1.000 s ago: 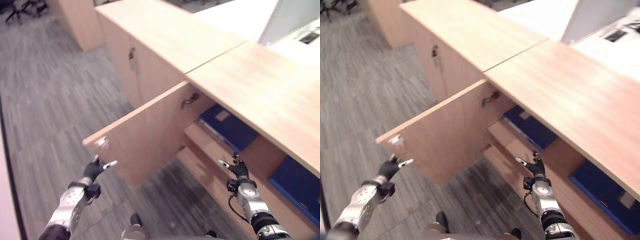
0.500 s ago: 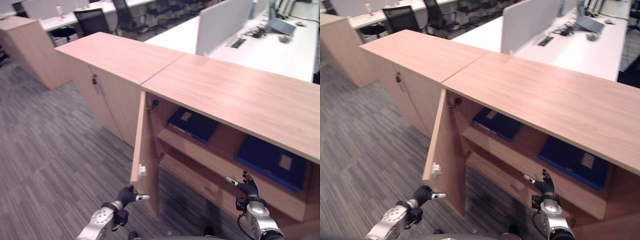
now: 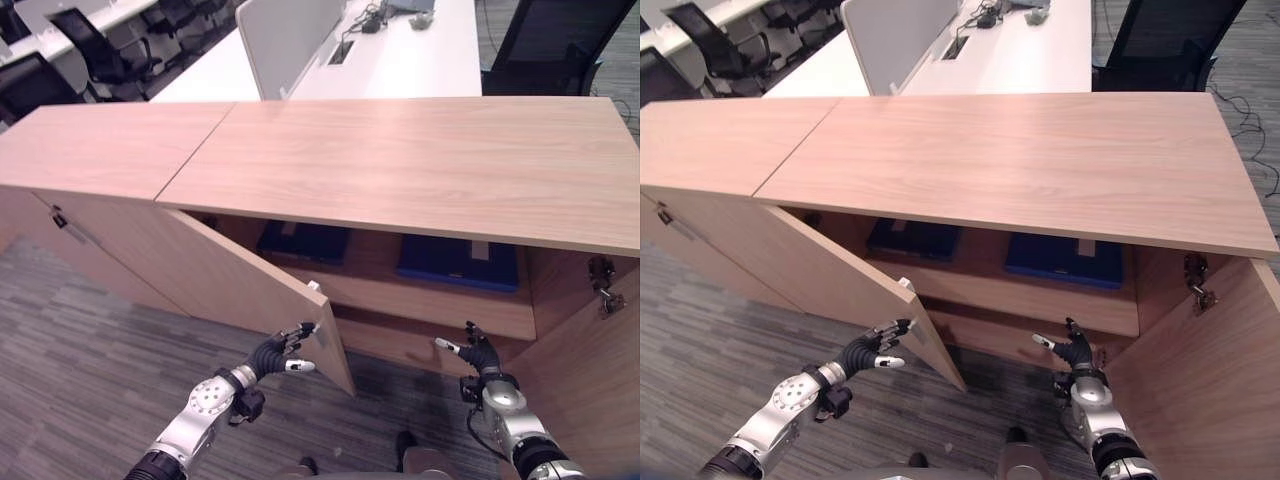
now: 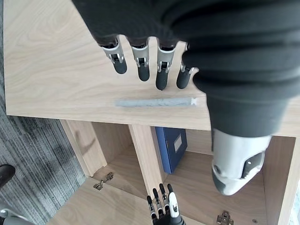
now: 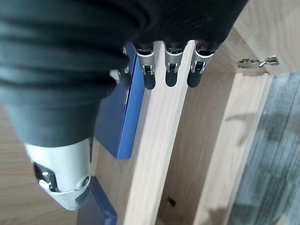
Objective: Put the empty folder in the office cabinet
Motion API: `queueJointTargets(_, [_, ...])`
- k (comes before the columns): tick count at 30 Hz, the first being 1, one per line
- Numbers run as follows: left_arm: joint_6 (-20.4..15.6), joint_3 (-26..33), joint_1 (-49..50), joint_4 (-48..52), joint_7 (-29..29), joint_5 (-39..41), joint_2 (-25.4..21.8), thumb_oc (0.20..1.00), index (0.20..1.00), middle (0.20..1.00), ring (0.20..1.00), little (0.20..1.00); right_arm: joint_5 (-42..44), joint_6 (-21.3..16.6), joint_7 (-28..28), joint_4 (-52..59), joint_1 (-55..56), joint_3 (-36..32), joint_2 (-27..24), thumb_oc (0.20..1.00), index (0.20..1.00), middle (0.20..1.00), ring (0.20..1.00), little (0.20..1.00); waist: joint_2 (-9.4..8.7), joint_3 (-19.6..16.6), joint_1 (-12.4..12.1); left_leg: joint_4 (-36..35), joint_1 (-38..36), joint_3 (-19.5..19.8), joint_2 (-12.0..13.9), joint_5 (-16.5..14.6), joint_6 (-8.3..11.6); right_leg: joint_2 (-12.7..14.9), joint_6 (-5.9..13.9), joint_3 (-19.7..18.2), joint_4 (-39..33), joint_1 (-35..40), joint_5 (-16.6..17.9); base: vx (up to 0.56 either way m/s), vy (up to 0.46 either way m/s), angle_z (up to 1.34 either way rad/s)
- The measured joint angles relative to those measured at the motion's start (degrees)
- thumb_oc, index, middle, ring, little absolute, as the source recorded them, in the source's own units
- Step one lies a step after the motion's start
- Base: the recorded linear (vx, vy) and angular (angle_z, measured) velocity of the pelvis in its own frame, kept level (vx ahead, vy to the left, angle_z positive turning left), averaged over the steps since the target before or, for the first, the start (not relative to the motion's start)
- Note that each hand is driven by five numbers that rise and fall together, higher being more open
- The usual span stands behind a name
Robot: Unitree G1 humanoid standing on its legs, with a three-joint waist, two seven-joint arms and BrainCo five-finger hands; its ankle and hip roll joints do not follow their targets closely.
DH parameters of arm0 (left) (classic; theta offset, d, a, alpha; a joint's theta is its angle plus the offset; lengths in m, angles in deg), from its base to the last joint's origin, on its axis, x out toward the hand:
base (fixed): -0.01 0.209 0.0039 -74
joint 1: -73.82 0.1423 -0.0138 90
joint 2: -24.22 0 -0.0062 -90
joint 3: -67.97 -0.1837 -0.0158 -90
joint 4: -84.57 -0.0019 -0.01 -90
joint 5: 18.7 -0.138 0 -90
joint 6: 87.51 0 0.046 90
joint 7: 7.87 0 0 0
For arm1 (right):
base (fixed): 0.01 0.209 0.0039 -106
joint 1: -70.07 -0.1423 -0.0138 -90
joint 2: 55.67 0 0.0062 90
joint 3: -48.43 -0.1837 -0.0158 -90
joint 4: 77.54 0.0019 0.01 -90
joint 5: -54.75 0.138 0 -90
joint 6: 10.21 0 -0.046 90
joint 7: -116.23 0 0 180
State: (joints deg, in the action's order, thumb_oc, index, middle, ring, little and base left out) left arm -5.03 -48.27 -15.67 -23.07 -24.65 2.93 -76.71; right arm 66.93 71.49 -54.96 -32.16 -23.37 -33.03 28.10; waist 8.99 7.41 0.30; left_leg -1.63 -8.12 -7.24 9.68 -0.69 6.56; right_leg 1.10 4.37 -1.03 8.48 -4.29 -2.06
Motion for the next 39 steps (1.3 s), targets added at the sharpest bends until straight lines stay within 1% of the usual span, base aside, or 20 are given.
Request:
queueJointTargets(5, [-0.06, 1.12, -0.35, -1.02, 1.92, -1.65, 2.86, 1.0, 1.0, 1.0, 1.0, 1.0, -0.54, 0.14, -0.45, 0.04, 4.03, -0.1, 0.65, 1.0, 1.0, 1.0, 1.0, 1.0, -0.63, -0.09, 0.71, -1.04, -1.2, -1.06, -0.03, -0.45, -0.29, -0.04, 0.1, -0.81, -0.12, 0.3, 0.04, 0.05, 0.009, -0.08])
queueJointTargets(9, [-0.74, 4.0, -4.42, -8.64, 5.52, -3.01, 7.5, 1.0, 1.0, 1.0, 1.0, 1.0, -0.53, 0.08, -1.19, 2.04, 7.97, -1.74, 1.7, 1.0, 1.0, 1.0, 1.0, 1.0, -1.74, -1.05, 1.71, -1.16, -1.35, -1.8, -0.21, -0.58, -0.43, 0.18, 0.23, -1.48, 0.15, -0.26, 0.11, 0.04, 0.005, -0.09])
queueJointTargets(11, [-1.31, 5.19, -8.41, -15.31, 8.74, -4.3, 8.68, 1.0, 1.0, 1.0, 1.0, 1.0, -0.52, 0.09, -1.51, 2.34, 8.63, -1.8, 1.92, 1.0, 1.0, 1.0, 1.0, 1.0, -2.47, -1.57, 3.89, -0.95, -1.24, -2.7, -0.23, -0.7, -0.43, 0.02, 0.13, -2.02, 0.69, -1.25, 0.03, 0.03, 0.012, -0.22])
queueJointTargets(15, [-1.51, 8.68, -13.63, -23.4, 12.23, -4.69, 8.61, 1.0, 1.0, 1.0, 1.0, 1.0, -0.47, 0.02, -2.41, 4.68, 8.8, -1.44, 2.09, 1.0, 1.0, 1.0, 1.0, 1.0, -4.29, -0.9, 4.79, 3.58, -0.77, -5.19, -0.73, -1.62, 0.4, -0.81, -0.67, -7.27, 3.17, -3.3, -0.52, 0.0, 0.044, -0.66])
queueJointTargets(16, [-1.48, 10.07, -14.95, -26.07, 14.33, -4.6, 8.39, 1.0, 1.0, 1.0, 1.0, 1.0, -0.46, -0.08, -2.58, 4.69, 8.3, -1.29, 2.24, 1.0, 1.0, 1.0, 1.0, 1.0, -6.61, -0.51, 5.41, 9.84, 1.4, -4.59, -1.29, -1.8, 0.14, 0.1, -0.82, -9.82, 2.41, -3.44, -0.3, 0.1, 0.125, -0.91])
queueJointTargets(17, [-1.5, 10.53, -15.69, -27.39, 14.99, -4.54, 8.45, 1.0, 1.0, 1.0, 1.0, 1.0, -0.46, -0.1, -2.56, 4.73, 8.5, -1.28, 2.28, 1.0, 1.0, 1.0, 1.0, 1.0, -7.42, -0.79, 5.45, 12.91, 4.16, -3.48, -1.99, -2.78, -0.35, 0.65, -1.56, -11.59, 0.98, -2.65, 1.23, 0.16, 0.146, -1.0])
queueJointTargets(19, [-2.43, 10.59, -16.22, -28.6, 15.33, -4.53, 8.75, 1.0, 1.0, 1.0, 1.0, 1.0, -0.47, -0.02, -2.62, 4.59, 8.72, -1.16, 0.86, 1.0, 1.0, 1.0, 1.0, 1.0, -7.72, -1.26, 6.1, 9.05, 4.79, -1.76, -2.38, -4.3, -0.66, 0.66, -0.82, -13.32, -1.3, -2.67, 3.31, 0.11, 0.13, -0.46])
queueJointTargets(21, [-2.97, 10.64, -18.41, -31.79, 15.92, -4.48, 8.63, 1.0, 1.0, 1.0, 1.0, 1.0, -0.47, 0.06, -2.62, 4.83, 8.63, -1.32, 0.74, 1.0, 1.0, 1.0, 1.0, 1.0, -8.59, -1.22, 5.42, 6.25, 6.15, -1.24, -2.77, -4.24, -1.09, 0.85, -0.2, -15.47, -4.82, -2.58, 4.37, 0.09, 0.129, -0.58])
queueJointTargets(22, [-3.02, 10.74, -18.62, -31.63, 16.28, -4.41, 8.44, 1.0, 1.0, 1.0, 1.0, 1.0, -0.47, 0.03, -2.64, 5.23, 8.55, -1.42, 0.3, 1.0, 1.0, 1.0, 1.0, 1.0, -8.2, -1.48, 5.4, 3.63, 6.17, -1.85, -2.2, -4.31, -1.11, 0.77, 0.41, -15.15, -5.68, -2.88, 4.54, 0.14, 0.201, -0.76])
queueJointTargets(23, [-3.01, 10.99, -18.97, -31.81, 16.55, -4.12, 8.36, 1.0, 1.0, 1.0, 1.0, 1.0, -0.46, 0.04, -2.75, 5.37, 8.32, -1.33, 0.42, 1.0, 1.0, 1.0, 1.0, 1.0, -8.33, -1.41, 5.75, 3.52, 6.25, -2.42, -2.12, -2.19, -0.23, 0.84, 1.11, -15.8, -6.49, -2.79, 4.7, 0.09, 0.238, -0.99])
queueJointTargets(24, [-3.02, 11.13, -18.63, -32.99, 16.76, -4.09, 8.61, 1.0, 1.0, 1.0, 1.0, 1.0, -0.46, 0.03, -3.32, 6.5, 9.03, -1.12, 1.11, 1.0, 1.0, 1.0, 1.0, 1.0, -7.81, -2.51, 5.35, 0.51, 4.76, -6.17, -1.83, -1.55, -1.81, 1.13, 4.22, -16.09, -8.8, -2.08, 3.53, 0.05, 0.233, -1.07])
queueJointTargets(25, [-2.94, 11.12, -18.61, -33.36, 17.25, -4.09, 8.39, 1.0, 1.0, 1.0, 1.0, 1.0, -0.46, 0.13, -3.83, 6.51, 9.14, -1.1, 1.83, 1.0, 1.0, 1.0, 1.0, 1.0, -7.49, -2.98, 5.47, -1.43, 3.48, -8.33, -1.27, -0.29, -2.5, 0.74, 5.21, -14.78, -5.23, -3.42, 3.75, 0.01, 0.193, -1.05])
queueJointTargets(26, [-2.93, 11.12, -18.64, -33.33, 17.51, -4.08, 7.99, 1.0, 1.0, 1.0, 1.0, 1.0, -0.46, 0.05, -3.96, 6.84, 9.4, -1.07, 2.29, 1.0, 1.0, 1.0, 1.0, 1.0, -8.04, -3.44, 5.75, -3.08, 2.61, -10.15, -1.88, 0.45, -2.6, 1.12, 6.17, -14.24, -2.17, -3.81, 2.9, -0.01, 0.083, -0.68])
queueJointTargets(27, [-2.97, 11.15, -18.62, -33.4, 17.61, -4.08, 7.24, 1.0, 1.0, 1.0, 1.0, 1.0, -0.45, 0.05, -3.92, 6.82, 9.48, -1.08, 3.06, 1.0, 1.0, 1.0, 1.0, 1.0, -9.76, -4.02, 6.22, -3.36, 2.15, -11.34, -3.16, 1.26, -2.8, 2.65, 6.82, -14.77, -1.73, -3.5, 2.41, 0.0, 0.07, -0.65])
queueJointTargets(28, [-2.97, 11.24, -18.42, -33.57, 17.61, -4.08, 6.14, 1.0, 1.0, 1.0, 1.0, 1.0, -0.45, 0.04, -3.97, 6.81, 9.38, -0.87, 4.05, 1.0, 1.0, 1.0, 1.0, 1.0, -11.37, -4.91, 5.99, -3.56, 1.97, -12.98, -4.64, 2.32, -2.73, 4.13, 5.97, -15.81, -2.82, -3.38, 2.69, 0.01, 0.085, -0.6])
queueJointTargets(30, [-2.98, 11.9, -18.72, -33.98, 17.89, -4.08, 6.06, 1.0, 1.0, 1.0, 1.0, 1.0, -0.44, -0.09, -3.95, 7.84, 9.5, -0.14, 4.54, 1.0, 1.0, 1.0, 1.0, 1.0, -11.33, -4.76, 7.1, -3.51, 1.91, -13.39, -4.78, 2.3, -2.99, 4.43, 6.53, -15.9, -6.07, -1.7, 4.0, -0.03, 0.099, -0.31])
queueJointTargets(31, [-2.97, 12.46, -18.9, -34.01, 18.12, -4.06, 6.04, 1.0, 1.0, 1.0, 1.0, 1.0, -0.43, -0.08, -4.11, 8.45, 10.01, 0.32, 4.74, 1.0, 1.0, 1.0, 1.0, 1.0, -11.71, -4.61, 7.69, -3.5, 1.59, -13.74, -5.33, 2.35, -3.02, 5.03, 5.4, -16.07, -7.1, -1.52, 6.24, -0.05, 0.08, -0.23])
queueJointTargets(35, [-2.91, 13.13, -19.13, -34.09, 18.69, -4.05, 4.74, 1.0, 1.0, 1.0, 1.0, 1.0, -0.41, -0.07, -4.85, 8.5, 9.65, 1.59, 5.47, 1.0, 1.0, 1.0, 1.0, 1.0, -12.43, -4.07, 7.41, -3.5, 1.52, -17.78, -5.67, 1.61, -2.75, 4.51, 5.72, -18.22, -9.3, -2.54, 9.71, -0.06, 0.076, -0.49])
queueJointTargets(36, [-3.02, 13.36, -19.12, -34.12, 18.8, -4.07, 3.43, 1.0, 1.0, 1.0, 1.0, 1.0, -0.41, -0.04, -5.0, 8.18, 9.68, 1.61, 5.6, 1.0, 1.0, 1.0, 1.0, 1.0, -13.57, -3.8, 6.96, -4.04, 1.51, -18.6, -5.59, 1.51, -2.55, 4.68, 6.12, -18.5, -10.18, -2.68, 9.08, -0.09, 0.039, -0.37])
queueJointTargets(39, [-3.29, 13.41, -19.11, -33.89, 19.22, -4.12, 2.06, 1.0, 1.0, 1.0, 1.0, 1.0, -0.31, -0.17, -5.03, 7.29, 9.05, 1.45, 5.86, 1.0, 1.0, 1.0, 1.0, 1.0, -14.79, -3.79, 7.03, -3.42, 1.85, -19.32, -5.6, 1.56, -2.44, 4.88, 6.62, -17.61, -11.01, -3.95, 7.89, -0.11, 0.032, -0.26])
